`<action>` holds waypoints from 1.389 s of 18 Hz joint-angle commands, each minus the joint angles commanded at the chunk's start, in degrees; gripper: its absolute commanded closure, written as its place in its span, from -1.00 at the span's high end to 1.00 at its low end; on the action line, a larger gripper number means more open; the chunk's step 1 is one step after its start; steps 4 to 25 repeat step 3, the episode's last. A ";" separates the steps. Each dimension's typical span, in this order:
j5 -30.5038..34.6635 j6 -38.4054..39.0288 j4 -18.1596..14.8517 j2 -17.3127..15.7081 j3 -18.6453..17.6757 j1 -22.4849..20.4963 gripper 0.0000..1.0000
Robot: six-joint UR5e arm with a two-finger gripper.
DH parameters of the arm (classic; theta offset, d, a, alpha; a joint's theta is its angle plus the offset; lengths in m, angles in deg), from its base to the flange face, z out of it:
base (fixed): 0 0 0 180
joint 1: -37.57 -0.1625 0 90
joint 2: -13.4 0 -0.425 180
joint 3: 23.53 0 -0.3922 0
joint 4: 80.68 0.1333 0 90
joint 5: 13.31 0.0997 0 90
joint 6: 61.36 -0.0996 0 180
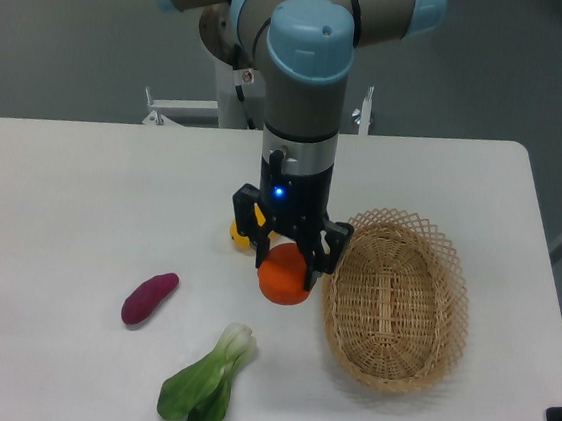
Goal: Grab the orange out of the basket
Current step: 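Lift the orange out of the basket and move it toward the mango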
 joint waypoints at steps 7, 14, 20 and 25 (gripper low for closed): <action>0.09 0.00 0.35 0.18 -0.09 0.00 0.30; 0.09 0.00 0.35 0.18 -0.09 0.00 0.30; 0.09 0.00 0.35 0.18 -0.09 0.00 0.30; 0.09 0.00 0.35 0.18 -0.09 0.00 0.30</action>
